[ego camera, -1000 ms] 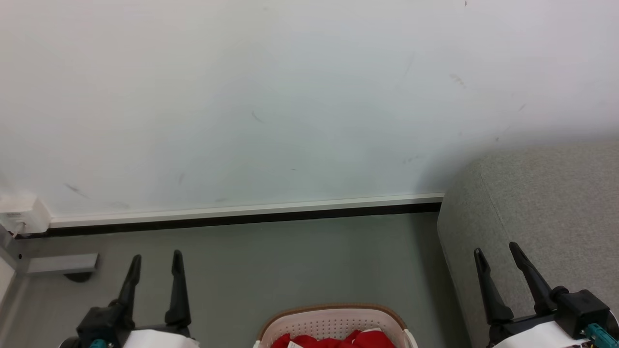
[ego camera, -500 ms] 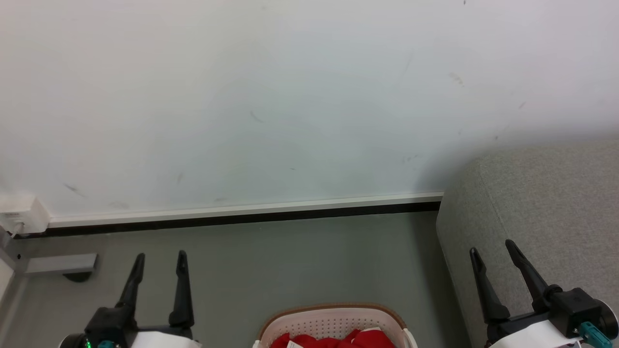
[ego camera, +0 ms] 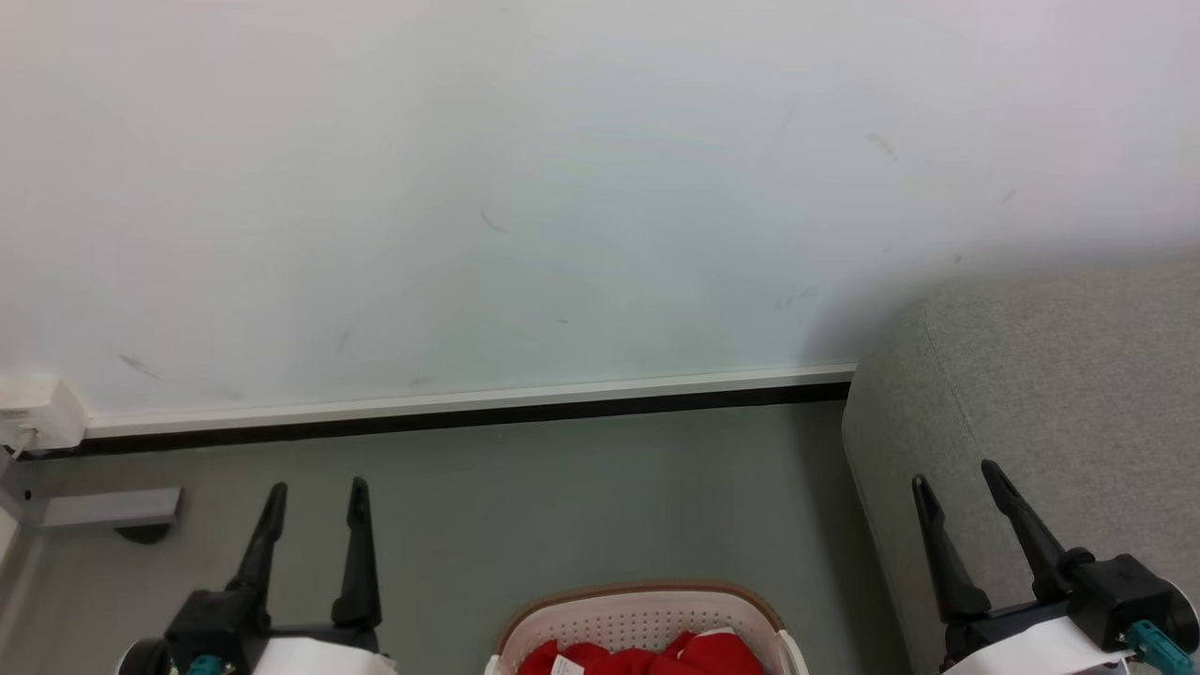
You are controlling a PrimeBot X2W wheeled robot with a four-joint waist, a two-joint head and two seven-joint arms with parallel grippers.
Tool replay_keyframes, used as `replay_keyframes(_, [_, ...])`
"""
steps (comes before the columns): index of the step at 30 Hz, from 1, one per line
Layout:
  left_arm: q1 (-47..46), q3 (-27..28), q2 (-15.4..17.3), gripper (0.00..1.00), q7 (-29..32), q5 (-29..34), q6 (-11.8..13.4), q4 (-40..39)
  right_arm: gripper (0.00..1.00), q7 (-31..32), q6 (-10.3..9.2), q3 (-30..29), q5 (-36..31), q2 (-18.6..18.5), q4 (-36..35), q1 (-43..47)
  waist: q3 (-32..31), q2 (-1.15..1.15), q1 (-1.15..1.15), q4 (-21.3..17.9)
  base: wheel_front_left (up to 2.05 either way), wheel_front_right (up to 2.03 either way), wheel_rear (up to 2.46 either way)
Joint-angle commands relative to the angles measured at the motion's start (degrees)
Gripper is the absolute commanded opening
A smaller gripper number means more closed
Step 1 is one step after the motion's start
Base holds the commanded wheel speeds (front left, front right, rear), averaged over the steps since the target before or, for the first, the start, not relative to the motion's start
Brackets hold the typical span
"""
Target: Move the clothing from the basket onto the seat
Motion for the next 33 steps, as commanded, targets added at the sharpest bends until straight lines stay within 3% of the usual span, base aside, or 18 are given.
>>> replay_keyframes(1, [-0.5, 0.1, 0.4, 1.0, 0.0, -0.6, -0.3, -0.2, 1.0, -0.2, -0.12, -0.3, 0.3, -0.5, -0.1, -0.9, 0.3, 0.0, 0.0, -0.2, 0.0, 0.0, 0.0])
replay_keyframes(11, [-2.2, -2.3, 0.4, 1.0, 0.0, -1.4, -0.3, 0.9, 1.0, -0.2, -0.12, -2.1, 2.9, -0.5, -1.9, -2.0, 3.4, 0.0, 0.0, -1.7, 0.0, 0.0, 0.0])
replay_keyframes(22, [-8.6, -7.1, 0.4, 1.0, 0.0, -6.4, -0.7, 6.0, 1.0, -0.2, -0.12, -5.2, 4.5, -1.8, -7.3, -5.2, 11.5, 0.0, 0.0, -4.4, 0.0, 0.0, 0.0])
replay_keyframes(33, [-17.3, -12.3, 0.4, 1.0, 0.0, -4.6, -2.9, 20.1, 1.0, -0.2, -0.12, -9.1, 3.7, -1.3, -11.4, -8.4, 19.9, 0.0, 0.0, -9.0, 0.0, 0.0, 0.0])
